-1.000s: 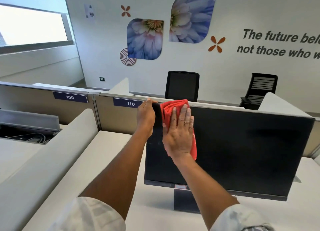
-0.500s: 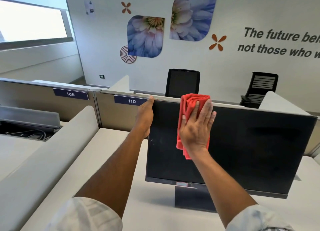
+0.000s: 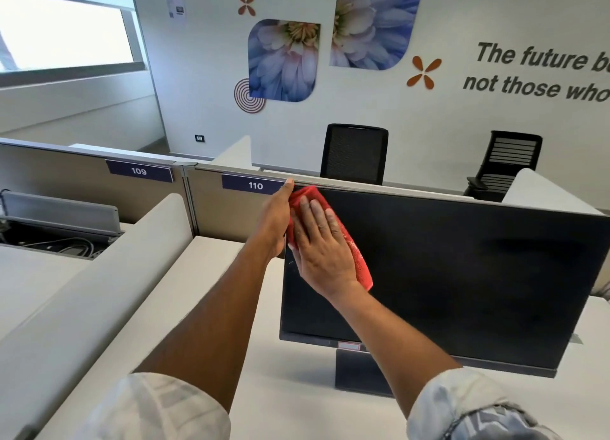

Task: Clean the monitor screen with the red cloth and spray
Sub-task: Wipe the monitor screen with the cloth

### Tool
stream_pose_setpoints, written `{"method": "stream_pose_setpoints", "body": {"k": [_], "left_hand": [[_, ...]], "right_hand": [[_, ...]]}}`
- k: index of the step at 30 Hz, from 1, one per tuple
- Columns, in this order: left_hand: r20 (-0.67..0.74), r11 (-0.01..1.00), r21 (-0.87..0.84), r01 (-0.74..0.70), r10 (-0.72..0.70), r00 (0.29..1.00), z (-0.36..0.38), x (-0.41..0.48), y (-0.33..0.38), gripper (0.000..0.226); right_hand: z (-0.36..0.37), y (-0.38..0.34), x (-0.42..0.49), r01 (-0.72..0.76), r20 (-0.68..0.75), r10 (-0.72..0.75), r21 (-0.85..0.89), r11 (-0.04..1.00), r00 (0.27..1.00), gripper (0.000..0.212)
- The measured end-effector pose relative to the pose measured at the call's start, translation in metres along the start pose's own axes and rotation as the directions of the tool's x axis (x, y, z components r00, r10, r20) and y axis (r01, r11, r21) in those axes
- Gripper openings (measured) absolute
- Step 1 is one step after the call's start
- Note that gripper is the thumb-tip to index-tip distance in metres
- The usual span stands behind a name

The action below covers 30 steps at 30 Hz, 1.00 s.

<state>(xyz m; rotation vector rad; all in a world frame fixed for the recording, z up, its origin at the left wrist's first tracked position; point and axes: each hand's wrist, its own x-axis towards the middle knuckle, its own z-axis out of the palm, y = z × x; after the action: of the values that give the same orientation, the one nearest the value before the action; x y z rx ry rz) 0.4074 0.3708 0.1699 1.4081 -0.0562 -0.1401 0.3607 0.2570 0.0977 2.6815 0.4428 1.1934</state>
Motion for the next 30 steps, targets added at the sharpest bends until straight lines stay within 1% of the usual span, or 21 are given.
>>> {"method": "stream_pose_setpoints", "body": {"k": [1, 3, 5, 6, 8, 10, 12, 14, 16, 18, 20, 22, 24, 26, 28, 30], "left_hand": [[-0.001, 1.000, 0.005, 0.002, -0.002, 1.000, -0.001, -0.001, 0.000, 0.049], [-0.006, 1.000, 0.012, -0.003, 0.003, 1.000, 0.001, -0.005, 0.000, 0.046], [0.001, 1.000, 0.004, -0.010, 0.010, 1.000, 0.005, -0.008, 0.000, 0.040], [0.013, 1.000, -0.010, -0.009, 0.010, 1.000, 0.005, -0.008, 0.000, 0.038], [0.046, 0.999, -0.040, 0.010, -0.008, 0.999, 0.002, -0.008, -0.002, 0.044], [0.069, 0.999, -0.032, 0.035, -0.032, 0.997, -0.001, -0.010, -0.008, 0.047], [0.072, 0.998, -0.005, 0.055, -0.055, 0.996, -0.003, -0.014, -0.021, 0.039], [0.039, 0.997, 0.001, 0.082, -0.082, 0.996, -0.002, -0.020, -0.033, 0.035], [0.023, 0.995, -0.031, 0.098, -0.098, 0.995, -0.003, -0.024, -0.040, 0.038], [0.041, 0.994, -0.058, 0.094, -0.092, 0.995, -0.005, -0.024, -0.044, 0.044], [0.058, 0.995, -0.051, 0.084, -0.081, 0.995, -0.005, -0.026, -0.045, 0.050], [0.068, 0.996, -0.050, 0.078, -0.075, 0.995, -0.002, -0.027, -0.045, 0.050], [0.076, 0.996, -0.047, 0.079, -0.075, 0.994, 0.000, -0.028, -0.043, 0.045], [0.074, 0.995, -0.059, 0.075, -0.070, 0.995, 0.000, -0.029, -0.044, 0.043], [0.070, 0.995, -0.070, 0.066, -0.061, 0.996, -0.001, -0.030, -0.045, 0.043], [0.041, 0.996, -0.050, 0.077, -0.075, 0.996, -0.003, -0.030, -0.047, 0.045]], "right_hand": [[0.004, 0.000, -0.009, 0.048, 0.008, -0.047, -0.008, 0.999, 0.999, 0.070], [0.011, -0.003, -0.029, 0.091, 0.027, -0.091, 0.005, 0.996, 0.995, 0.068], [0.021, -0.008, -0.056, 0.143, 0.082, -0.144, 0.017, 0.990, 0.986, 0.067], [0.026, -0.010, -0.073, 0.199, 0.124, -0.199, 0.012, 0.980, 0.972, 0.068], [0.035, -0.013, -0.108, 0.308, 0.209, -0.301, 0.002, 0.952, 0.930, 0.072], [0.038, -0.013, -0.134, 0.337, 0.245, -0.327, 0.004, 0.942, 0.913, 0.070], [0.036, -0.012, -0.136, 0.317, 0.222, -0.307, -0.009, 0.948, 0.925, 0.065], [0.030, -0.008, -0.123, 0.265, 0.180, -0.256, -0.028, 0.964, 0.950, 0.065], [0.019, 0.000, -0.100, 0.142, 0.101, -0.137, -0.045, 0.989, 0.985, 0.066], [0.006, 0.013, -0.068, -0.009, 0.024, 0.010, -0.044, 0.999, 1.000, 0.067], [-0.009, 0.027, -0.031, -0.140, -0.041, 0.139, -0.004, 0.990, 0.989, 0.064], [-0.021, 0.039, 0.003, -0.212, -0.065, 0.214, 0.031, 0.977, 0.975, 0.061], [-0.027, 0.042, 0.021, -0.218, -0.043, 0.219, 0.037, 0.975, 0.975, 0.061], [-0.023, 0.035, 0.019, -0.199, -0.033, 0.201, 0.040, 0.979, 0.979, 0.060], [-0.015, 0.023, 0.005, -0.149, -0.020, 0.151, 0.052, 0.987, 0.988, 0.059], [-0.003, 0.009, -0.019, -0.081, 0.026, 0.080, 0.066, 0.995, 0.996, 0.061]]}}
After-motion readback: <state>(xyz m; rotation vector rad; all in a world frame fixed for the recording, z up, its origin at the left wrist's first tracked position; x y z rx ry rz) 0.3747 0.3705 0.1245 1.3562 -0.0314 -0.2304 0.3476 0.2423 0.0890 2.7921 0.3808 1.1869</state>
